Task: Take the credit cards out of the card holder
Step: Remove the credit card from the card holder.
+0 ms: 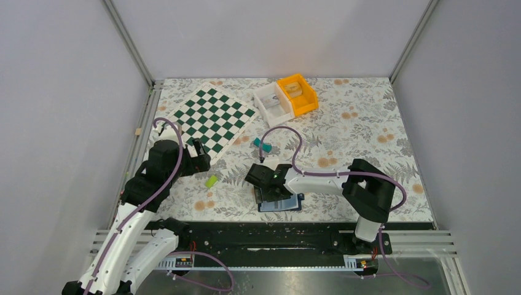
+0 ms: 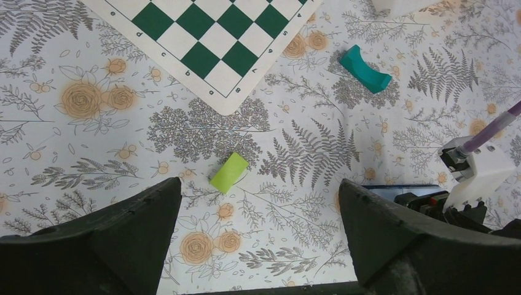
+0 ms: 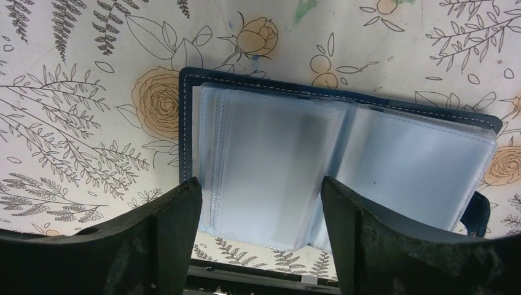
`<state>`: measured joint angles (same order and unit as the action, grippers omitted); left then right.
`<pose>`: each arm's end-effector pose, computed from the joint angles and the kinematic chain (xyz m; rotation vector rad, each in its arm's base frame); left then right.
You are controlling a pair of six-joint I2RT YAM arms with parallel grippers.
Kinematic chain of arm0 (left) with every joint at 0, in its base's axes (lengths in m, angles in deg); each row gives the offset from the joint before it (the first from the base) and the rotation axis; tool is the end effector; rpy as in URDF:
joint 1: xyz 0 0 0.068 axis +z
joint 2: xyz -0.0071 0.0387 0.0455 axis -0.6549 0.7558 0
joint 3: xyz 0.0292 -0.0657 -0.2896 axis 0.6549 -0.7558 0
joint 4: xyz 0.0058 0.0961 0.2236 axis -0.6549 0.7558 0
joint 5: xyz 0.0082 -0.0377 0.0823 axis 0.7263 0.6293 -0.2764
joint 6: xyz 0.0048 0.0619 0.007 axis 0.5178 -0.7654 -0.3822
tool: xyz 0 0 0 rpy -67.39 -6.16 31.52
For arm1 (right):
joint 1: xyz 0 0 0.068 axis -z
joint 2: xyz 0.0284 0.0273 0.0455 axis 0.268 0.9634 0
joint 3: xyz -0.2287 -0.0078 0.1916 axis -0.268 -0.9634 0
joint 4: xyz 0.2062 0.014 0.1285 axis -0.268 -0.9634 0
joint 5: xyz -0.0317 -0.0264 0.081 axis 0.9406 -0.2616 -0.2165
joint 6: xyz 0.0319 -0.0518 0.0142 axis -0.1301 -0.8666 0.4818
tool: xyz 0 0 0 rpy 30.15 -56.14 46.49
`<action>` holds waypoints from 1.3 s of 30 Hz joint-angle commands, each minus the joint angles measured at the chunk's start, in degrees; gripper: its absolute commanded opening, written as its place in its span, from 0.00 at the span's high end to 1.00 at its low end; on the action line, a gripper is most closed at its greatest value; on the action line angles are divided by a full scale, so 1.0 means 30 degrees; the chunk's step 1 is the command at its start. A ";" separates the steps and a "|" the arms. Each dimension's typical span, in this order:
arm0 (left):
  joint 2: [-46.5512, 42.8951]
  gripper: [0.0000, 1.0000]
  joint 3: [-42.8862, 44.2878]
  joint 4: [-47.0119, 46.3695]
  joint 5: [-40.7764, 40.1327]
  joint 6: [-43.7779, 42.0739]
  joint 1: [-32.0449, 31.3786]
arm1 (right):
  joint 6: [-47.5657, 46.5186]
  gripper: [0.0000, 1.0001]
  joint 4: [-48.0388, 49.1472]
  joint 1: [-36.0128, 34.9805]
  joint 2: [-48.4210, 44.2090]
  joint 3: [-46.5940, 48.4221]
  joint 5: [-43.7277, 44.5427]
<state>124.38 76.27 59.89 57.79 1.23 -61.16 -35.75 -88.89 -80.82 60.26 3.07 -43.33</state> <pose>0.1005 -0.0293 0.3258 -0.1840 2.1639 -0.2928 0.1530 0.2987 0.1926 -0.2827 2.6710 0.2124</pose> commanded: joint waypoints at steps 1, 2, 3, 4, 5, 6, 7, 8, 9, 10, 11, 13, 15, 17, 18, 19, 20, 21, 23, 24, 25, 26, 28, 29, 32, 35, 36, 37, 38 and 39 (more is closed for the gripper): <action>-0.0071 0.01 0.0705 0.0273 -0.1185 0.0069 -0.0046 | 0.0282 0.24 0.0091 -0.0215 0.0155 0.0143 0.0720; -0.0042 0.01 0.0705 0.0325 -0.1281 0.0111 -0.0043 | 0.0344 0.25 0.0310 -0.0242 -0.0006 -0.0021 0.0668; -0.0039 0.01 0.0690 0.0357 -0.1252 0.0128 -0.0046 | 0.0395 0.27 0.0498 -0.0243 -0.0231 -0.0184 0.0629; -0.0038 0.01 0.0663 0.0357 -0.1208 0.0188 -0.0047 | 0.0413 0.28 0.0676 -0.0243 -0.0413 -0.0340 0.0613; -0.0038 0.01 0.0648 0.0361 -0.1114 0.0207 -0.0039 | 0.0433 0.29 0.0811 -0.0243 -0.0622 -0.0466 0.0614; -0.0024 0.01 0.0632 0.0332 -0.1033 0.0231 -0.0042 | 0.0436 0.30 0.0931 -0.0243 -0.0817 -0.0596 0.0612; 0.0030 0.01 0.0619 0.0300 -0.0840 0.0238 -0.0042 | 0.0454 0.31 0.1023 -0.0243 -0.0980 -0.0677 0.0578; 0.0102 0.01 0.0592 0.0247 -0.0629 0.0239 -0.0046 | 0.0453 0.32 0.1141 -0.0229 -0.1136 -0.0742 0.0540; 0.0155 0.01 0.0574 0.0215 -0.0313 0.0231 -0.0047 | 0.0445 0.33 0.1185 -0.0227 -0.1277 -0.0802 0.0517; 0.0253 0.01 0.0538 0.0178 0.0059 0.0238 -0.0045 | 0.0488 0.34 0.1260 -0.0241 -0.1382 -0.0861 0.0511; 0.0342 0.01 0.0508 0.0159 0.0454 0.0239 -0.0046 | 0.0472 0.35 0.1287 -0.0243 -0.1472 -0.0916 0.0510; 0.0428 0.01 0.0443 0.0133 0.1091 0.0408 -0.0047 | 0.0467 0.38 0.1331 -0.0243 -0.1551 -0.0983 0.0509; 0.0337 0.01 0.0353 0.0146 0.1597 0.0637 -0.0043 | 0.0440 0.39 0.1396 -0.0236 -0.1560 -0.1067 0.0514; 0.0145 0.02 0.0255 0.0059 0.2054 0.0796 -0.0047 | 0.0452 0.40 0.1476 -0.0265 -0.1546 -0.1190 0.0503; 0.0076 0.02 0.0279 0.0034 0.2263 0.0891 -0.0039 | 0.0456 0.40 0.1527 -0.0239 -0.1558 -0.1250 0.0505; 0.0053 0.03 0.0275 0.0005 0.2517 0.0961 -0.0046 | 0.0450 0.40 0.1573 -0.0239 -0.1546 -0.1308 0.0531; 0.0050 0.04 0.0267 0.0009 0.2768 0.1080 -0.0032 | 0.0438 0.41 0.1623 -0.0243 -0.1535 -0.1360 0.0557; 0.0075 0.04 0.0244 -0.0031 0.3231 0.1215 -0.0045 | 0.0425 0.41 0.1648 -0.0243 -0.1496 -0.1399 0.0560; 0.0131 0.05 0.0000 -0.0356 0.4322 0.1667 -0.0045 | 0.0425 0.41 0.1668 -0.0239 -0.1379 -0.1423 0.0688; 0.0155 0.06 -0.0244 -0.0640 0.4967 0.1911 -0.0039 | 0.0442 0.41 0.1668 -0.0217 -0.1362 -0.1411 0.0693; 0.0202 0.07 -0.0505 -0.0874 0.5510 0.2217 -0.0042 | 0.0437 0.40 0.1672 -0.0225 -0.1319 -0.1409 0.0716; 0.0285 0.07 -0.0827 -0.1163 0.5966 0.2478 -0.0046 | 0.0469 0.40 0.1672 -0.0237 -0.1340 -0.1431 0.0737; 0.0470 0.09 -0.1589 -0.1704 0.6856 0.2951 -0.0030 | 0.0492 0.45 0.1665 -0.0243 -0.1430 -0.1478 0.0771; 0.0638 0.10 -0.1962 -0.2054 0.7247 0.3141 -0.0030 | 0.0498 0.50 0.1752 -0.0243 -0.1544 -0.1557 0.0766; 0.1123 0.13 -0.3035 -0.3207 0.8604 0.3722 -0.0047 | 0.0664 0.57 0.2033 -0.0240 -0.2036 -0.1981 0.0880; 0.1712 0.15 -0.3895 -0.4108 0.9792 0.4323 -0.0047 | 0.0823 0.57 0.2437 -0.0233 -0.2655 -0.2411 0.0920; 0.1850 0.16 -0.4107 -0.4339 0.9965 0.4503 -0.0047 | 0.0913 0.57 0.2584 -0.0216 -0.2869 -0.2574 0.0935; 0.1978 0.16 -0.4342 -0.4621 1.0144 0.4690 -0.0047 | 0.0975 0.57 0.2760 -0.0214 -0.3061 -0.2715 0.0922; 0.2067 0.17 -0.4537 -0.4890 1.0331 0.4867 -0.0039 | 0.1083 0.57 0.2918 -0.0236 -0.3302 -0.2850 0.0931; 0.2191 0.18 -0.4762 -0.5199 1.0560 0.5054 -0.0046 | 0.1154 0.55 0.3046 -0.0215 -0.3477 -0.2959 0.0896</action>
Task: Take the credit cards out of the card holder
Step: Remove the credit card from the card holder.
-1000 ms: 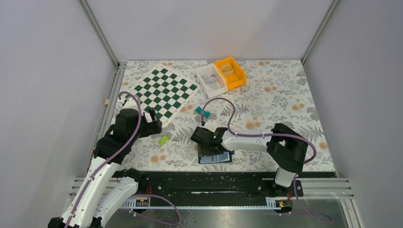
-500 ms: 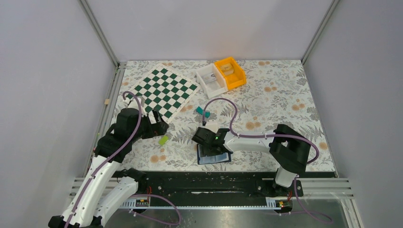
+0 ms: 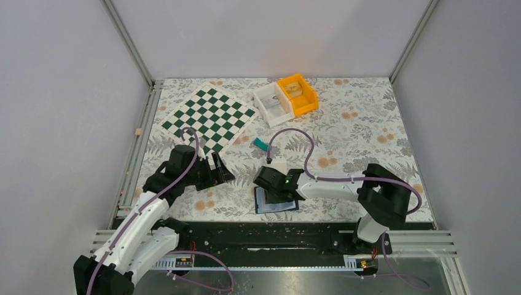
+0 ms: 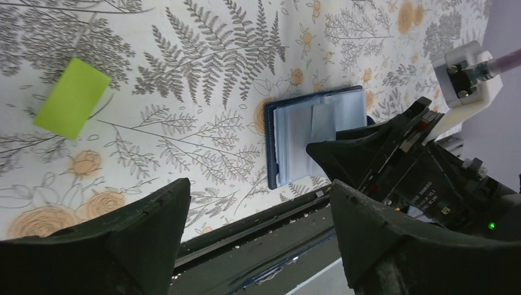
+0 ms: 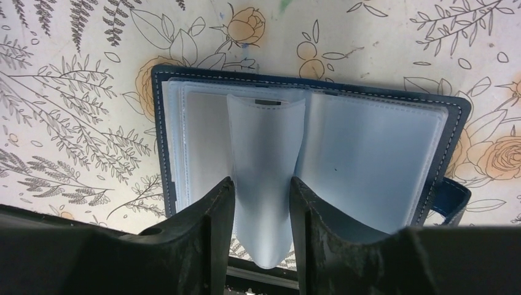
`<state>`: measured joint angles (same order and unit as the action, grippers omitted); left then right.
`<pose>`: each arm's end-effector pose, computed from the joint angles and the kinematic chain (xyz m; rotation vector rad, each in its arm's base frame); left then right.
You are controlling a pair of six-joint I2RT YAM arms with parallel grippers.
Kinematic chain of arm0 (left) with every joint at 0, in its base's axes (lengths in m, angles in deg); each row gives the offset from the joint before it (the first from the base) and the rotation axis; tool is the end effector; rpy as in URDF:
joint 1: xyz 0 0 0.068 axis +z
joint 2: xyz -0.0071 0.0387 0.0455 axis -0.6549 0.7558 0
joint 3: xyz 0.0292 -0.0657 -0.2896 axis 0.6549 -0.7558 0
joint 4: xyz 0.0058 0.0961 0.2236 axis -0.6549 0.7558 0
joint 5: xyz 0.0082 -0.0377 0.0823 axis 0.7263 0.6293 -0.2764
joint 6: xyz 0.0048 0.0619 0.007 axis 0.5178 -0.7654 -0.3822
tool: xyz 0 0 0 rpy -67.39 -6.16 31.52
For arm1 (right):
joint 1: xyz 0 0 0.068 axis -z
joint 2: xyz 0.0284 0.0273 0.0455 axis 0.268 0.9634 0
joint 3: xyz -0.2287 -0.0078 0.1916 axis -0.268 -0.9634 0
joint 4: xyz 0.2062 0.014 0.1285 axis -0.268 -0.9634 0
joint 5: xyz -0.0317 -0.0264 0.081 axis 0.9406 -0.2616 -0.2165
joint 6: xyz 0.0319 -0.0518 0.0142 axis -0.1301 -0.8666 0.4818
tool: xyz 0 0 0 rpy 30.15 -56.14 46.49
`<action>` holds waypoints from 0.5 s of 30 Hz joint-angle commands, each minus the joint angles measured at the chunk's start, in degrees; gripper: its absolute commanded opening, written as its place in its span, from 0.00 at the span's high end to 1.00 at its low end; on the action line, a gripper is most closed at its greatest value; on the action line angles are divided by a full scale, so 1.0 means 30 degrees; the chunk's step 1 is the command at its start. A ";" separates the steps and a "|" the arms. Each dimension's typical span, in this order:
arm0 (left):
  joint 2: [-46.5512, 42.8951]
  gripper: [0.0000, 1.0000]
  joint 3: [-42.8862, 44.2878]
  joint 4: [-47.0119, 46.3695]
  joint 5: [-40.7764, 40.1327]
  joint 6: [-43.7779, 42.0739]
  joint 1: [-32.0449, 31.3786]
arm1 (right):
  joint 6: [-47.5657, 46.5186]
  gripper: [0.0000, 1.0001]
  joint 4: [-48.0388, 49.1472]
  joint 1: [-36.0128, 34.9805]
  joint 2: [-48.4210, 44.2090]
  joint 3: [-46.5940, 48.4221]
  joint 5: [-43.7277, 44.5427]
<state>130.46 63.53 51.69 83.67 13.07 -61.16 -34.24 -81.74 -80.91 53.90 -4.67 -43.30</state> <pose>0.1174 -0.0582 0.2591 -0.2086 2.4570 -0.8183 0.1429 0.2778 0.1971 -0.2231 2.6159 0.3333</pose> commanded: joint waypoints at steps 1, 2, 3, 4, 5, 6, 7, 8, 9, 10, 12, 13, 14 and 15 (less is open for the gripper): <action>0.0266 0.19 -0.0752 -0.2809 0.2160 0.1301 -0.0036 | 0.0737 0.52 0.0747 -0.0185 -0.1518 -0.0496 0.0884; 0.0366 0.19 -0.0975 -0.3108 0.2393 0.1531 -0.0045 | 0.0810 0.49 0.0798 -0.0207 -0.1685 -0.0587 0.0946; 0.0470 0.20 -0.1186 -0.3446 0.2598 0.1720 -0.0047 | 0.0834 0.49 0.0906 -0.0188 -0.1885 -0.0738 0.0990; 0.0649 0.21 -0.1488 -0.3767 0.2907 0.1916 -0.0072 | 0.0925 0.50 0.1012 -0.0185 -0.2053 -0.0899 0.1062; 0.0788 0.22 -0.1646 -0.4059 0.3036 0.2065 -0.0076 | 0.0987 0.53 0.1160 -0.0185 -0.2286 -0.1062 0.1158; 0.0933 0.23 -0.1809 -0.4242 0.3185 0.2168 -0.0116 | 0.1025 0.57 0.1314 -0.0185 -0.2499 -0.1255 0.1229; 0.1076 0.24 -0.1877 -0.4408 0.3269 0.2232 -0.0173 | 0.1058 0.61 0.1388 -0.0185 -0.2664 -0.1396 0.1315; 0.1200 0.25 -0.1940 -0.4575 0.3279 0.2284 -0.0238 | 0.1059 0.63 0.1401 -0.0185 -0.2799 -0.1552 0.1424; 0.1318 0.25 -0.1981 -0.4758 0.3277 0.2342 -0.0305 | 0.1048 0.65 0.1403 -0.0192 -0.2896 -0.1631 0.1545; 0.1461 0.26 -0.2004 -0.4875 0.3258 0.2375 -0.0425 | 0.1047 0.67 0.1396 -0.0193 -0.2970 -0.1729 0.1669; 0.1757 0.27 -0.2061 -0.5197 0.3238 0.2505 -0.0553 | 0.1081 0.69 0.1381 -0.0185 -0.3095 -0.1975 0.1855; 0.1948 0.28 -0.2098 -0.5447 0.3239 0.2616 -0.0674 | 0.1106 0.69 0.1375 -0.0207 -0.3197 -0.2079 0.1931; 0.2226 0.28 -0.2147 -0.5679 0.3253 0.2709 -0.0817 | 0.1160 0.69 0.1341 -0.0180 -0.3290 -0.2191 0.2029; 0.2457 0.29 -0.2197 -0.5891 0.3284 0.2794 -0.0985 | 0.1244 0.69 0.1264 -0.0184 -0.3433 -0.2286 0.2125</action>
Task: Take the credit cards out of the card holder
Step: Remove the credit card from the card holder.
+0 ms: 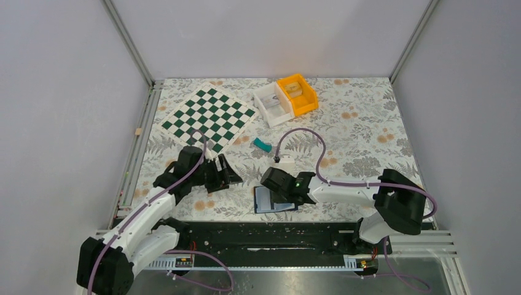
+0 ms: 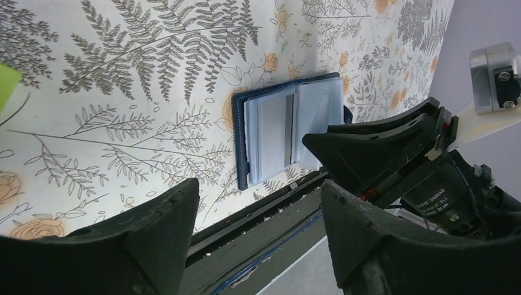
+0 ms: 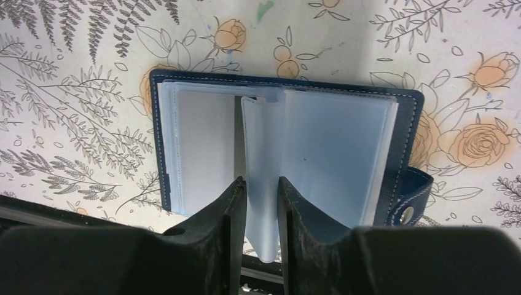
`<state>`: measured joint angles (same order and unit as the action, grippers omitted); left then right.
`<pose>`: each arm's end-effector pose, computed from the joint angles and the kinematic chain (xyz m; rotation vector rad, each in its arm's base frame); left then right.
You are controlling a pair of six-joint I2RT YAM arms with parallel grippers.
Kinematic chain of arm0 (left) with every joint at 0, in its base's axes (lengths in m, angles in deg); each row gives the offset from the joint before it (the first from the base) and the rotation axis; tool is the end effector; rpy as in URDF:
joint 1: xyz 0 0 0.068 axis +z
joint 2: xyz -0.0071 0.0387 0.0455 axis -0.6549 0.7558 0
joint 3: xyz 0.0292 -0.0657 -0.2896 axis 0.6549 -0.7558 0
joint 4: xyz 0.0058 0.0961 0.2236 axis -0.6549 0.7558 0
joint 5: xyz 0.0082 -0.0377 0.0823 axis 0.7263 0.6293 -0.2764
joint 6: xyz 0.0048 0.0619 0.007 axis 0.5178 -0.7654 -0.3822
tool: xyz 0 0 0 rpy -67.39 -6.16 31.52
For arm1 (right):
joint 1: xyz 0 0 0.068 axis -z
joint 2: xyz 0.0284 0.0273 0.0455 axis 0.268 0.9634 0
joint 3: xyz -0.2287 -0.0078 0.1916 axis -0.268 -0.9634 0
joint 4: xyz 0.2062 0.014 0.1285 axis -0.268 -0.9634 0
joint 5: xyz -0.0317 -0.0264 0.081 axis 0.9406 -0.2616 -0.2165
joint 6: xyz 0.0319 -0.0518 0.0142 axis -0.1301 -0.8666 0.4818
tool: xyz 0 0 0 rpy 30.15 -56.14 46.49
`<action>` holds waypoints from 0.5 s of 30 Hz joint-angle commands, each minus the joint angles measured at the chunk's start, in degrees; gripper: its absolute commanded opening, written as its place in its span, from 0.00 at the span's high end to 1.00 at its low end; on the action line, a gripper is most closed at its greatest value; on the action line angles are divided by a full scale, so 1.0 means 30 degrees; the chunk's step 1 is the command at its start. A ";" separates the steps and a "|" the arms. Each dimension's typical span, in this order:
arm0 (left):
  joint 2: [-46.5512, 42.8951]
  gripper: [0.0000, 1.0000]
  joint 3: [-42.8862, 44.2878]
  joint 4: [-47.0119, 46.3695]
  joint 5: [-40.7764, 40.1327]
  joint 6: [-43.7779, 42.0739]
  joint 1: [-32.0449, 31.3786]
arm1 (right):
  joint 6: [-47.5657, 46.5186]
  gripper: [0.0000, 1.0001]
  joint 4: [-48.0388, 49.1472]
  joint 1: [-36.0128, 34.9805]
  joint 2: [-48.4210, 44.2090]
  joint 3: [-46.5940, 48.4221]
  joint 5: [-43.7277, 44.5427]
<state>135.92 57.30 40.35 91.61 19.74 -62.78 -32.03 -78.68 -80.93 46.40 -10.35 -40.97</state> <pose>0.1306 -0.0741 0.2314 -0.2515 2.5123 -1.0339 0.1334 0.2531 0.2104 -0.1352 2.5419 0.4085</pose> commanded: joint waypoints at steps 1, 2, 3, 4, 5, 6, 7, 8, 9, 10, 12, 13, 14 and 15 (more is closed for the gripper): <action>0.0935 0.30 -0.0142 -0.2338 0.0666 0.0645 -0.0698 | 0.0583 0.68 0.0219 -0.0178 -0.1129 -0.0528 0.1435; 0.1317 0.30 -0.0148 -0.2564 0.0625 0.0720 -0.0964 | 0.0663 0.66 0.0224 -0.0156 -0.1270 -0.0673 0.1537; 0.1665 0.31 -0.0149 -0.2765 0.0550 0.0781 -0.1301 | 0.0706 0.65 0.0217 -0.0179 -0.1419 -0.0797 0.1594; 0.2009 0.32 -0.0149 -0.2999 0.0490 0.0880 -0.1658 | 0.0763 0.64 0.0216 -0.0156 -0.1537 -0.0930 0.1678; 0.2319 0.34 -0.0178 -0.3291 0.0420 0.0995 -0.1974 | 0.0792 0.63 0.0231 -0.0168 -0.1657 -0.1024 0.1733; 0.2600 0.35 -0.0218 -0.3687 0.0382 0.1159 -0.2299 | 0.0829 0.63 0.0225 -0.0151 -0.1775 -0.1149 0.1769; 0.2991 0.36 -0.0242 -0.4081 0.0406 0.1345 -0.2566 | 0.0877 0.63 0.0232 -0.0149 -0.1885 -0.1271 0.1795; 0.3270 0.37 -0.0241 -0.4529 0.0494 0.1511 -0.2853 | 0.0935 0.63 0.0207 -0.0148 -0.2034 -0.1396 0.1813; 0.3568 0.37 -0.0204 -0.5096 0.0552 0.1671 -0.3221 | 0.1022 0.63 0.0207 -0.0152 -0.2192 -0.1609 0.1879; 0.3869 0.37 -0.0126 -0.5436 0.0563 0.1793 -0.3469 | 0.1077 0.63 0.0207 -0.0149 -0.2380 -0.1786 0.1952; 0.4500 0.39 0.0132 -0.6056 0.0401 0.1981 -0.4001 | 0.1273 0.63 0.0208 -0.0149 -0.2764 -0.2167 0.2125; 0.4850 0.40 0.0245 -0.6438 0.0372 0.2066 -0.4233 | 0.1321 0.64 0.0222 -0.0148 -0.2965 -0.2335 0.2254; 0.5274 0.42 0.0333 -0.6867 0.0416 0.2201 -0.4438 | 0.1393 0.64 0.0220 -0.0163 -0.3169 -0.2547 0.2361; 0.5708 0.44 0.0409 -0.7379 0.0524 0.2400 -0.4617 | 0.1501 0.64 0.0183 -0.0154 -0.3407 -0.2749 0.2422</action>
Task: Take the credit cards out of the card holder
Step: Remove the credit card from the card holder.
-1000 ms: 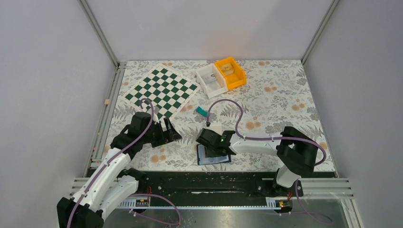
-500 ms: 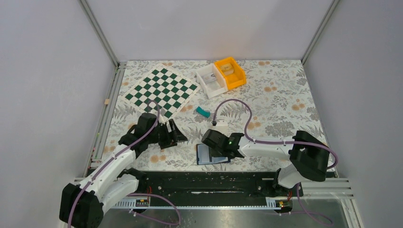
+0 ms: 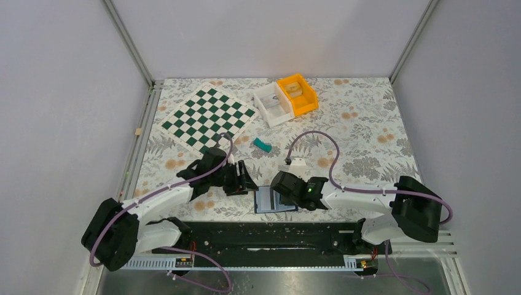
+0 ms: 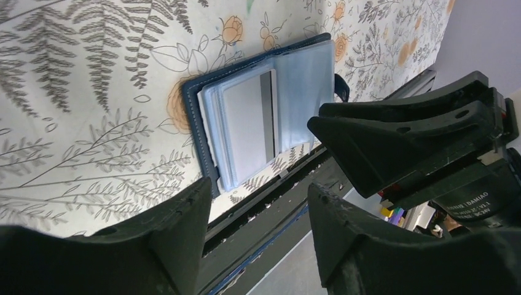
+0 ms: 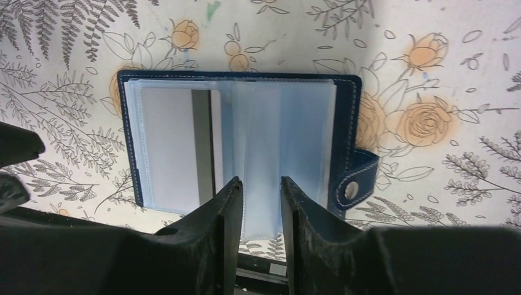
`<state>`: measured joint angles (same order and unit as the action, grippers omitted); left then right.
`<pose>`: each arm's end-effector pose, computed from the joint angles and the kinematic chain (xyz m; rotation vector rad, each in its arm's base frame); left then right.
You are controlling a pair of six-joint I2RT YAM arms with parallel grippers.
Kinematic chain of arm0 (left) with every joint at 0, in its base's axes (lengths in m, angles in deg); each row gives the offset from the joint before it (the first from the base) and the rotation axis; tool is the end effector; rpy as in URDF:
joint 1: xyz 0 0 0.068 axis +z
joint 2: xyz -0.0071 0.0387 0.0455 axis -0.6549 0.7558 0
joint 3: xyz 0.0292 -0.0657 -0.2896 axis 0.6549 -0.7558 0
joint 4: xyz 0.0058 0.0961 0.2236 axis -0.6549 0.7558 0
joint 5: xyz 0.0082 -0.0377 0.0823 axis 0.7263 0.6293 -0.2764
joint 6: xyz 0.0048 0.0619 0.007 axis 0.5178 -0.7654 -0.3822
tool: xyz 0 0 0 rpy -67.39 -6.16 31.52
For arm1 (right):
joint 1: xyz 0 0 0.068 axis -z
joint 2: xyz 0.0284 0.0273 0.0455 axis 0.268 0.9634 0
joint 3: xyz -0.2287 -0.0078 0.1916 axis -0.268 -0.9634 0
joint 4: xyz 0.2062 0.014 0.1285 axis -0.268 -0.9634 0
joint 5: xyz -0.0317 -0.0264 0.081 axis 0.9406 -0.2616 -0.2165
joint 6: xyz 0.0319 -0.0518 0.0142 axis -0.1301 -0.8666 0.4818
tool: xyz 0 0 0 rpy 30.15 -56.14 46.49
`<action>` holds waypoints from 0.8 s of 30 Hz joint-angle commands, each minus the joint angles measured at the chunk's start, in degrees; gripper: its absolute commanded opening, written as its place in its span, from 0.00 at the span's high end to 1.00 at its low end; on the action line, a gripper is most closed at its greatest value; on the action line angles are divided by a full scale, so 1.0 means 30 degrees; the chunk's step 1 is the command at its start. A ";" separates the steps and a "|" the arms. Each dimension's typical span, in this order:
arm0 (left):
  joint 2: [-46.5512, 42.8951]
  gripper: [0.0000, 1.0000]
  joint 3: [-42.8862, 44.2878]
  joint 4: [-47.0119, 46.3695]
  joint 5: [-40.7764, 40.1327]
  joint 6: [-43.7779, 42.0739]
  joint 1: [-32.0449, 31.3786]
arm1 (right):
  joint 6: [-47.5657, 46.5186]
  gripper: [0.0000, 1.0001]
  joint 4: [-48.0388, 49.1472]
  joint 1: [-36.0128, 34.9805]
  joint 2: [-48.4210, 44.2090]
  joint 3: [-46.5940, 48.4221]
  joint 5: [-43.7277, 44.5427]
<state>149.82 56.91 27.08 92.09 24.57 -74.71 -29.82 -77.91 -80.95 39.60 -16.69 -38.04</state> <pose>0.1495 -0.1247 0.2117 -0.1006 2.6224 -1.1405 0.1222 0.2232 0.2108 -0.0603 2.4986 0.4080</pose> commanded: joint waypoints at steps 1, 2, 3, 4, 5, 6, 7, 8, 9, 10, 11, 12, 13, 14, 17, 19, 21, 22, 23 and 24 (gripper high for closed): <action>0.1524 0.47 0.0601 -0.3427 0.0443 0.0922 -0.0845 | 0.0826 0.65 -0.0065 -0.0145 -0.1376 -0.0793 0.1487; 0.2002 0.50 0.0675 -0.3690 0.0516 0.1074 -0.1021 | 0.0878 0.65 -0.0075 -0.0156 -0.1603 -0.0971 0.1536; 0.2450 0.53 0.0772 -0.3983 0.0565 0.1170 -0.1211 | 0.0940 0.65 -0.0066 -0.0154 -0.1880 -0.1110 0.1582; 0.2894 0.54 0.0872 -0.4419 0.0604 0.1226 -0.1385 | 0.0987 0.65 -0.0101 -0.0143 -0.2051 -0.1219 0.1588; 0.3257 0.55 0.0961 -0.4650 0.0631 0.1270 -0.1542 | 0.0982 0.65 -0.0077 -0.0141 -0.2196 -0.1295 0.1570; 0.3588 0.55 0.1135 -0.4872 0.0605 0.1261 -0.1730 | 0.0996 0.65 -0.0066 -0.0156 -0.2273 -0.1337 0.1535; 0.3856 0.55 0.1254 -0.4952 0.0558 0.1216 -0.1889 | 0.0943 0.65 -0.0042 -0.0143 -0.2268 -0.1313 0.1450; 0.4095 0.55 0.1430 -0.4987 0.0519 0.1155 -0.2034 | 0.0775 0.65 0.0037 -0.0145 -0.2242 -0.1263 0.1271; 0.4352 0.56 0.1559 -0.5043 0.0474 0.1078 -0.2162 | 0.0622 0.65 0.0121 -0.0153 -0.2118 -0.1179 0.1076; 0.4680 0.56 0.1699 -0.5079 0.0461 0.1024 -0.2277 | 0.0563 0.65 0.0120 -0.0117 -0.2000 -0.1077 0.0928; 0.4916 0.56 0.1779 -0.5212 0.0474 0.1028 -0.2342 | 0.0559 0.65 0.0146 -0.0112 -0.1864 -0.0991 0.0803; 0.5161 0.56 0.1837 -0.5408 0.0567 0.1040 -0.2427 | 0.0566 0.66 0.0108 -0.0112 -0.1796 -0.0933 0.0747; 0.5390 0.56 0.1873 -0.5626 0.0677 0.1129 -0.2500 | 0.0633 0.66 0.0093 -0.0112 -0.1765 -0.0926 0.0736; 0.5686 0.56 0.1911 -0.5881 0.0812 0.1210 -0.2550 | 0.0692 0.67 0.0102 -0.0112 -0.1773 -0.0983 0.0786; 0.6213 0.57 0.2041 -0.6370 0.1076 0.1410 -0.2817 | 0.0802 0.69 -0.0367 -0.0102 -0.1886 -0.0942 0.1281; 0.6440 0.57 0.2083 -0.6407 0.1007 0.1420 -0.2969 | 0.0777 0.70 -0.1071 -0.0108 -0.1937 -0.0622 0.1633; 0.6628 0.57 0.2065 -0.6531 0.1052 0.1455 -0.3058 | 0.0726 0.69 -0.1784 -0.0117 -0.1955 -0.0243 0.1934; 0.6708 0.57 0.2103 -0.6572 0.1057 0.1452 -0.3121 | 0.0692 0.67 -0.2037 -0.0112 -0.1940 -0.0067 0.2027; 0.6777 0.57 0.2130 -0.6603 0.1043 0.1485 -0.3140 | 0.0674 0.65 -0.2384 -0.0119 -0.1919 0.0124 0.2109; 0.6862 0.57 0.2144 -0.6636 0.1034 0.1518 -0.3168 | 0.0661 0.64 -0.2551 -0.0113 -0.1861 0.0312 0.2111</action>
<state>169.67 60.86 11.02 93.79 28.55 -83.72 -28.45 -81.39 -80.97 33.99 -19.44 -35.92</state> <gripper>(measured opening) 0.428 0.341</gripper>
